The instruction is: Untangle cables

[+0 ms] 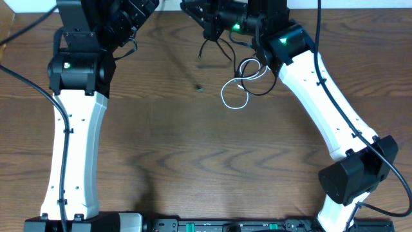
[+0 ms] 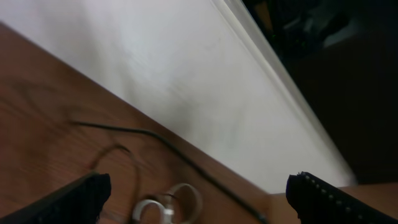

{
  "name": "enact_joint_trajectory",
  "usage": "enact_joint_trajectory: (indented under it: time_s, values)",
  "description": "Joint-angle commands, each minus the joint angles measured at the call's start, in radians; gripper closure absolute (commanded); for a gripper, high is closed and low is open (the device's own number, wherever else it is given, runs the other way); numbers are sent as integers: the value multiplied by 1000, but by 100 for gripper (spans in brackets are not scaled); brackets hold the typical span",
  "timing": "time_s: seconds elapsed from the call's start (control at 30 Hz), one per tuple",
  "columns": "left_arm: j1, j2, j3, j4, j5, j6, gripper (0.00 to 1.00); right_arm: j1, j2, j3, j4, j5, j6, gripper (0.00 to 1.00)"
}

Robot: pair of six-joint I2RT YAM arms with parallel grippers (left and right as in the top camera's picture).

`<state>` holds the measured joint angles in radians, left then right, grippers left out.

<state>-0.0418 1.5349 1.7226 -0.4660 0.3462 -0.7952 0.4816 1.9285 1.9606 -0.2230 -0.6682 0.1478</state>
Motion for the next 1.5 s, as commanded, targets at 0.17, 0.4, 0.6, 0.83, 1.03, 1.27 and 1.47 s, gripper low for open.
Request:
enact_joint_trajectory:
  time_s: [0.17,0.4,0.6,0.83,1.03,1.27,1.47]
  values:
    - [3,-20,0,4,188,-363,4,-2,-7,6,18,-113,-67,99]
    - [2,-20,0,3,325,-472,5,9,-7,6,48,-113,-67,99]
    - [2,-20,0,3,424,-520,5,24,-7,6,89,-58,-67,99]
    - [5,-20,0,3,405,-520,19,45,-7,6,110,-34,-50,99]
    - [31,-20,0,2,325,-542,29,53,-7,7,116,-34,-48,99]
    - [59,-20,0,0,324,-554,37,62,-7,6,133,-34,-36,99]
    - [58,-20,0,0,323,-554,37,68,-7,7,158,-49,-25,99]
